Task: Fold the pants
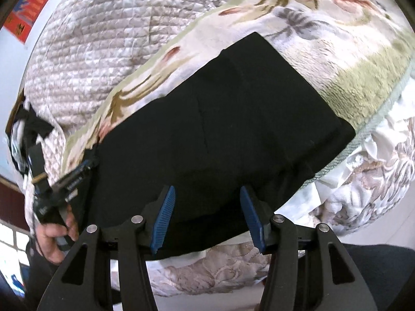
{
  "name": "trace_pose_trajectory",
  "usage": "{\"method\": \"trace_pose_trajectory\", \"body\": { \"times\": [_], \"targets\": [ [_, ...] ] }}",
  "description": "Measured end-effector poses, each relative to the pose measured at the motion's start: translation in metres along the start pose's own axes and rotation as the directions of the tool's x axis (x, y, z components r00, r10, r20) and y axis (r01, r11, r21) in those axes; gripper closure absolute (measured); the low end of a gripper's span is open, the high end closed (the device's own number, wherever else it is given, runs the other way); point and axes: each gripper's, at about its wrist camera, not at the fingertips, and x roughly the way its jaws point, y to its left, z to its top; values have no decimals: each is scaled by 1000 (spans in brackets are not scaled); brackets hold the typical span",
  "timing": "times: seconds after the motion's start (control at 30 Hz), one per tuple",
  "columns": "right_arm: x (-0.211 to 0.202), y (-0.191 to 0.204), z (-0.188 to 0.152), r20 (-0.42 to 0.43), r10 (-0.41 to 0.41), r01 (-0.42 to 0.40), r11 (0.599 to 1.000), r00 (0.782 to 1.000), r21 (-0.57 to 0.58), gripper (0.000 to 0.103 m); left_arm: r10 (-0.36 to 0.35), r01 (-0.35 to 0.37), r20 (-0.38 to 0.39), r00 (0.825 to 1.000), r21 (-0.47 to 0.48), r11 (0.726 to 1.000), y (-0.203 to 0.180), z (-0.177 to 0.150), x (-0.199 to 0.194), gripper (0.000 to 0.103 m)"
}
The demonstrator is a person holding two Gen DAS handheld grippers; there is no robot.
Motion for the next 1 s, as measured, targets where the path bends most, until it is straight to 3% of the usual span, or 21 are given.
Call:
{"method": "trace_pose_trajectory", "body": {
  "times": [0.03, 0.07, 0.23, 0.37, 0.43, 0.53, 0.63, 0.73, 0.8, 0.97, 1.0],
  "targets": [
    [-1, -1, 0, 5, 2, -2, 1000, 1000, 10, 50, -3, 3, 4, 1000, -1, 1000, 2, 1, -1, 94],
    [-4, -3, -1, 12, 0, 0, 1000, 1000, 20, 50, -14, 14, 24, 1000, -18, 1000, 6, 1, -7, 96],
    [-11, -7, 0, 30, 4, -6, 999, 1000, 48, 50, -3, 25, 151, 988, -148, 989, 45, -13, -62, 97],
    [-8, -10, -1, 30, 11, -13, 997, 999, 71, 50, 70, 10, 232, 970, -329, 944, 100, -45, -121, 97],
    [-6, -11, 0, 29, 12, -15, 997, 1000, 80, 50, 117, -10, 231, 966, -418, 908, 128, -73, -138, 97],
    [-4, -12, 1, 33, 7, -10, 996, 999, 86, 50, 129, -22, 173, 976, -514, 858, 156, -109, -138, 97],
    [-1, -11, 2, 35, -5, 1, 996, 999, 93, 50, 92, -12, 109, 990, -583, 813, 170, -136, -124, 96],
    [0, -9, 2, 39, -14, 10, 995, 999, 99, 50, 50, 25, 100, 994, -632, 774, 178, -148, -113, 95],
    [0, -9, 2, 44, -15, 10, 994, 999, 107, 50, 28, 47, 105, 994, -644, 763, 183, -151, -109, 93],
    [-4, -14, 4, 82, -10, -2, 989, 997, 145, 50, -10, 95, 125, 992, -695, 712, 186, -158, -106, 62],
    [-7, -16, 5, 94, -12, -2, 989, 996, 149, 50, -19, 103, 127, 992, -699, 708, 185, -158, -106, 60]
  ]
}}
